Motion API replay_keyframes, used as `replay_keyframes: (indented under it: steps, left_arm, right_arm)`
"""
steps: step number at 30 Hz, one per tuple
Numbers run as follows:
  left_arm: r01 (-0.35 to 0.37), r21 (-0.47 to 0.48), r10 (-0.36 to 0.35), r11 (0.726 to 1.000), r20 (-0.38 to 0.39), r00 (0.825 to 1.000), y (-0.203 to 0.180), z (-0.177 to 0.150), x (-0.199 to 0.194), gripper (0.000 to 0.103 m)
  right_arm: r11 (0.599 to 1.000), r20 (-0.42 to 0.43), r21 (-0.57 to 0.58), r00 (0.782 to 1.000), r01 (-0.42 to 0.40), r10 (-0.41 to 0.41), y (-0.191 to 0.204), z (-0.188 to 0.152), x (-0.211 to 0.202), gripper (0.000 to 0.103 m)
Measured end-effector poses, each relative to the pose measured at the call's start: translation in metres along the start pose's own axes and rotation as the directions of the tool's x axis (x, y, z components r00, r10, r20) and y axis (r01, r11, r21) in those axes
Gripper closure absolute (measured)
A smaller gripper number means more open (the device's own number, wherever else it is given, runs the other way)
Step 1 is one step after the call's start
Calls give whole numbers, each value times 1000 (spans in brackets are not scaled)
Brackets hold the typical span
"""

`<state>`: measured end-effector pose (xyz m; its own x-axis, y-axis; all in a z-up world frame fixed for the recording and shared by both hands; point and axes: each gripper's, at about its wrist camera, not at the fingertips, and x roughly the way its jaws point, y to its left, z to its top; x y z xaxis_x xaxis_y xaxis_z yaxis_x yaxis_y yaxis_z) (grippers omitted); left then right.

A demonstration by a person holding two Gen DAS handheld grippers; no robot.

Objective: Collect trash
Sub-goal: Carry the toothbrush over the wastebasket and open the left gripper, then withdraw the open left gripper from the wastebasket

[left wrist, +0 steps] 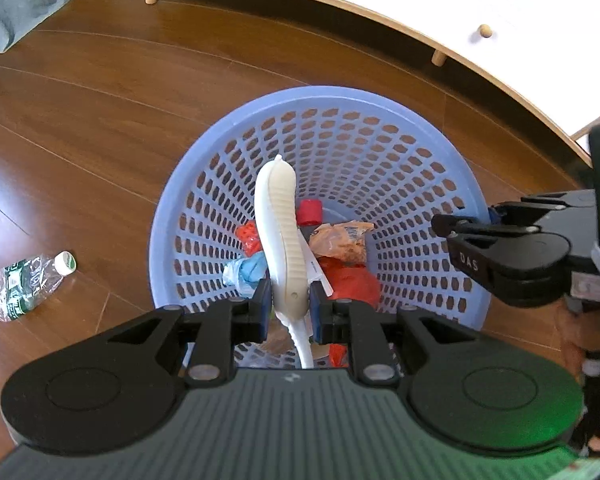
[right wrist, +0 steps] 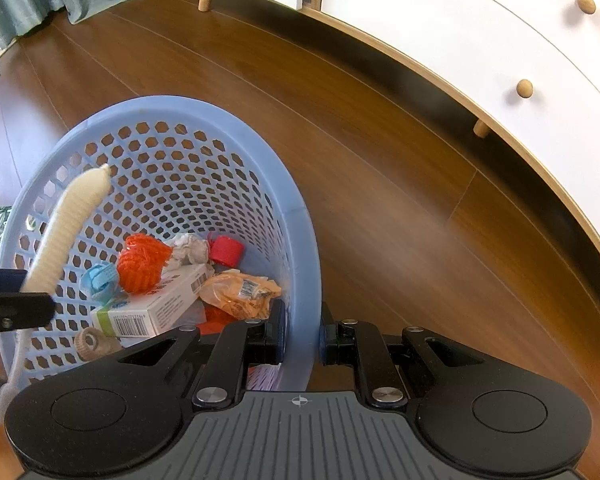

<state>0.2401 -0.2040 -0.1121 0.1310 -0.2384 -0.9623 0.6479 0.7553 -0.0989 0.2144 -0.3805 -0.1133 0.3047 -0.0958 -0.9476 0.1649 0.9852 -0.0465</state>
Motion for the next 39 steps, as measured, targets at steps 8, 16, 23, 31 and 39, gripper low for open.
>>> replay_keyframes:
  steps: [8,16,23,31,39]
  left_arm:
    - [-44,29,43,999,15,999,-14,-1,11,84]
    - [-63,47,61,997,50,997,-15,-1,7,68]
    - [-72,45,68,996,69,995,-11,-2,3,68]
    - [-100,40,94,994,122,988,1,-6,-12,68]
    - [-140,-57,149,988,196,969,46,-10,-39,68]
  right_arm:
    - [1000,1,4,1000,-6,6,-1,-1,0,91]
    - [1000,-2,7,1000,-6,6,0,-1,0,91]
    - [1000,-2,7,1000,-6,6,1,0,-3,91]
    - [1000,-3,12,1000,-6,6,2,1,-4,91]
    - [1000,4,6,1000,-8,8,2,1,-6,91]
